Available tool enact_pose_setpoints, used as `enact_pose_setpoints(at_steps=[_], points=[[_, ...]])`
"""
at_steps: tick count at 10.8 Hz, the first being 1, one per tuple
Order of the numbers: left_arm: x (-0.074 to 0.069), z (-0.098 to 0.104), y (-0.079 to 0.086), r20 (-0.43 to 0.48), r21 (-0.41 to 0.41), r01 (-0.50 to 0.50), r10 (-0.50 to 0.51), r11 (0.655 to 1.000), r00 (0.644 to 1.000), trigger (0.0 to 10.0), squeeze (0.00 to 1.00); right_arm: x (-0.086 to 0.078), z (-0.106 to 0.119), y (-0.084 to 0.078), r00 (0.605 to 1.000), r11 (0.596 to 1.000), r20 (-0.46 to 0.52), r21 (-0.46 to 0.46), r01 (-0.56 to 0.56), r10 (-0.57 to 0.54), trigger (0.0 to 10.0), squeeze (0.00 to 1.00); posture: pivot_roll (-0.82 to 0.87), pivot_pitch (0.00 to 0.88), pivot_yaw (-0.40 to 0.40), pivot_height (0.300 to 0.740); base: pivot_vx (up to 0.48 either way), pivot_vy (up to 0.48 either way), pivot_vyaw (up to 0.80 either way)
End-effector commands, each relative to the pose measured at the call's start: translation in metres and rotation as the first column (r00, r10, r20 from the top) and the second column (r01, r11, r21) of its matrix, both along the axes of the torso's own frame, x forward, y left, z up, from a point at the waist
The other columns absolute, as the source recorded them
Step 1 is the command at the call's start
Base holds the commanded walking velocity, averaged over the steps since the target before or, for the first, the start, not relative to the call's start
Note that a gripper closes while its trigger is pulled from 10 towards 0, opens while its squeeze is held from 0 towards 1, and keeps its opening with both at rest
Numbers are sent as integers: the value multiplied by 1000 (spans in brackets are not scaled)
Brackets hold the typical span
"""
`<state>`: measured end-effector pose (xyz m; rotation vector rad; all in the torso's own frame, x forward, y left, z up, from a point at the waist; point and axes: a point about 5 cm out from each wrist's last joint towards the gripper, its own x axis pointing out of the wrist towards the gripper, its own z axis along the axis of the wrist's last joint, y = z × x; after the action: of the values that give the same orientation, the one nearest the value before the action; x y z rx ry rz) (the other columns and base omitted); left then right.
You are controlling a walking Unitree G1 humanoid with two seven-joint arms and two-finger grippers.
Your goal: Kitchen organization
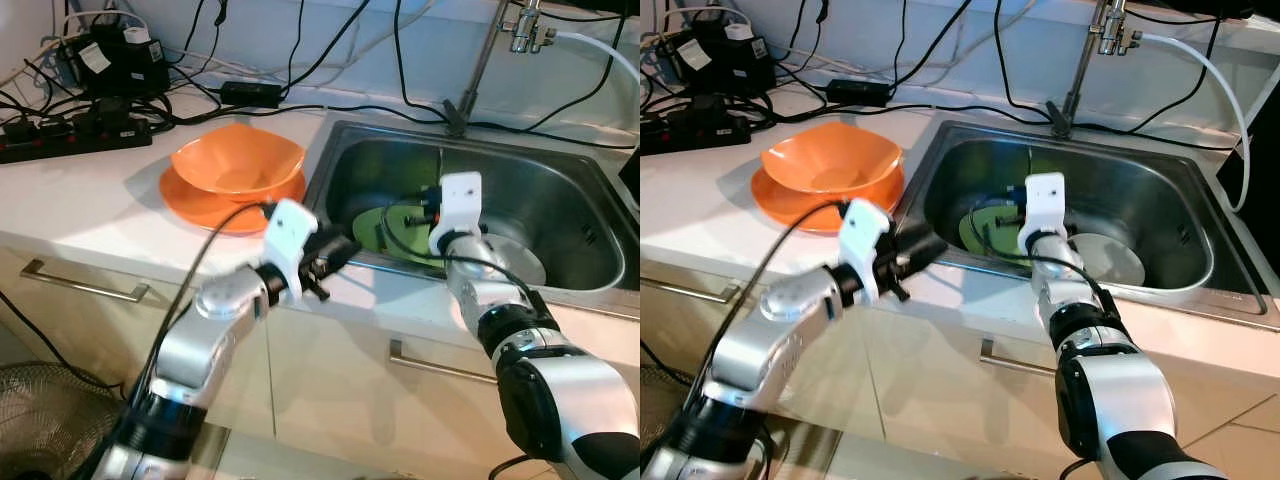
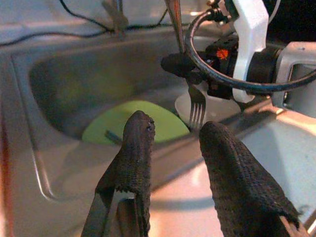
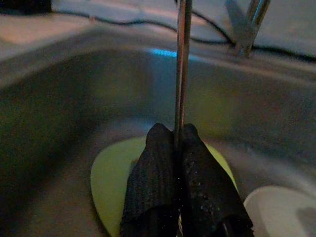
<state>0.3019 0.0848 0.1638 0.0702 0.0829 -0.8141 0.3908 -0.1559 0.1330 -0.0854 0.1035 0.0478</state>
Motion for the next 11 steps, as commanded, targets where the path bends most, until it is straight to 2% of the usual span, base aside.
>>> enact_pose_setpoints(at_steps=[1, 4, 7, 8, 9, 10, 11], points=[[-3, 3, -2, 9, 23, 6, -6, 1000, 1000, 10000, 0, 0, -2, 1, 1000, 1000, -24, -16, 3, -3, 10000, 0, 289, 6, -67, 740, 0, 0, 0], [-12, -5, -3, -61, 79, 27, -22, 997, 998, 10000, 0, -6, -19, 1, 994, 999, -106, -45, 3, -8, 10000, 0, 306, 13, -67, 740, 0, 0, 0], [-15, -11, -1, -106, 115, 11, 2, 993, 994, 10000, 0, -12, -31, 0, 987, 999, -158, -38, 12, -18, 10000, 0, 315, 25, -69, 740, 0, 0, 0], [-14, -10, 0, -108, 118, 5, 8, 993, 994, 10000, 0, -13, -33, 0, 986, 999, -166, -36, 11, -16, 10000, 584, 315, 25, -69, 740, 0, 0, 0], [-14, -10, 1, -109, 121, -2, 16, 993, 994, 10000, 0, -14, -35, 1, 985, 999, -174, -41, 0, -7, 10000, 1000, 316, 30, -70, 740, 0, 0, 0], [-14, -10, 2, -110, 124, -5, 19, 992, 994, 10000, 0, -14, -36, 1, 985, 999, -175, -48, -2, -6, 10000, 0, 316, 31, -71, 740, 0, 0, 0], [-15, -9, 2, -111, 125, -7, 21, 992, 994, 10000, 0, -14, -36, 1, 984, 999, -176, -47, -2, -6, 10000, 0, 317, 30, -72, 740, 0, 0, 0]])
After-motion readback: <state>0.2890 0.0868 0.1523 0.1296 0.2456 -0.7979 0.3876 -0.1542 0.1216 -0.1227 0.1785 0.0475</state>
